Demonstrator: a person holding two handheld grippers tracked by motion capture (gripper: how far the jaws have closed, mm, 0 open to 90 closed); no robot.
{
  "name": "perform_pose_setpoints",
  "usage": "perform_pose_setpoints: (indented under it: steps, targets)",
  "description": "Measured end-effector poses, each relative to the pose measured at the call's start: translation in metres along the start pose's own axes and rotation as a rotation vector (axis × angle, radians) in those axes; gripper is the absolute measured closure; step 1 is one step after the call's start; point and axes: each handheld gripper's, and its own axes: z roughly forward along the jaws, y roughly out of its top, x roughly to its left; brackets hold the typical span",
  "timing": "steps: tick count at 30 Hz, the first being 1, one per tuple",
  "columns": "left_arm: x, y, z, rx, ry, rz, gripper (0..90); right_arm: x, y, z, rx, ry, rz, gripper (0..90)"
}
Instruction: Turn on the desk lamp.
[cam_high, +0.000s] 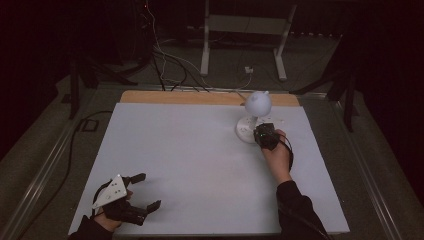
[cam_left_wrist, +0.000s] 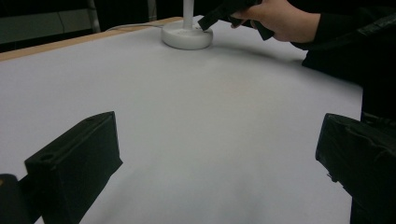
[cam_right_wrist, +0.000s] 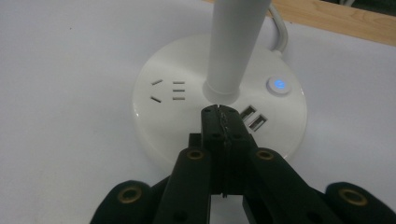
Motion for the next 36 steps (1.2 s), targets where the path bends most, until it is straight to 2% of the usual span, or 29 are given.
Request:
perform_pose_setpoints:
  steps: [20, 24, 26, 30, 33, 36]
  targets:
    - [0.0004, -0.0003, 0.0003, 0.005, -0.001, -0.001, 0.4, 0.0011, 0.0014, 0.0021, 0.007, 0.002, -0.008, 89.8]
    - [-0.0001, -0.0005, 0.0007, 0.007, -0.004, 0.0, 0.4, 0.0017, 0.0009, 0.0024, 0.008, -0.01, -0.017, 89.9]
    - [-0.0002, -0.0005, 0.0008, 0.006, -0.004, 0.0, 0.4, 0.0005, 0.0002, 0.0024, 0.002, -0.005, -0.005, 89.9]
    - [0.0003, -0.0005, 0.0009, 0.007, -0.004, 0.0, 0.4, 0.0029, 0.0008, 0.0024, 0.006, -0.017, -0.032, 89.8]
    - [0.0, -0.0001, 0.0006, 0.006, -0.002, 0.002, 0.4, 0.0026, 0.0029, 0.0016, 0.008, -0.001, -0.015, 89.8]
    - [0.0004, -0.0003, 0.0002, 0.004, 0.0, -0.001, 0.4, 0.0031, 0.0046, -0.0039, -0.018, 0.012, -0.004, 89.7]
